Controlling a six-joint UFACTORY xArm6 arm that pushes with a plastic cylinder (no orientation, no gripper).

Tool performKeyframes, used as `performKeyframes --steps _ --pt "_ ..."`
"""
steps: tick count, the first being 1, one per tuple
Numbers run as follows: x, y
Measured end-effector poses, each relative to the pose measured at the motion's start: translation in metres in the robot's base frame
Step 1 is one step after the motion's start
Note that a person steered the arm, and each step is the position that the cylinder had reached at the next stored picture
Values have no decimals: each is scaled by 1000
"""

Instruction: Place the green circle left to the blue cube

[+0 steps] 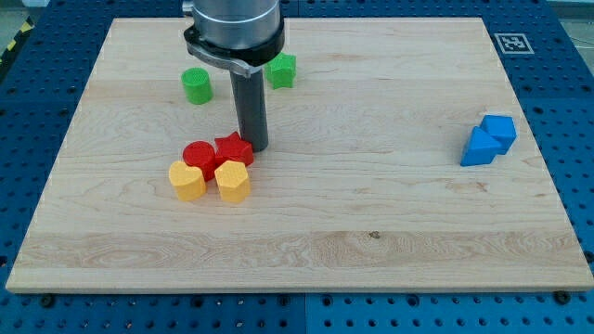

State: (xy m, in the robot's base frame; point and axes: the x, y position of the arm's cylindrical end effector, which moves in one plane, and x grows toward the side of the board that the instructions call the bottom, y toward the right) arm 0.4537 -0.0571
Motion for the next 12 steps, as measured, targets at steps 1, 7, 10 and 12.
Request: performKeyframes --steps 1,7,10,12 --pt "4 0" --pt "-53 -109" --pt "-95 -42" --pt "-105 -104"
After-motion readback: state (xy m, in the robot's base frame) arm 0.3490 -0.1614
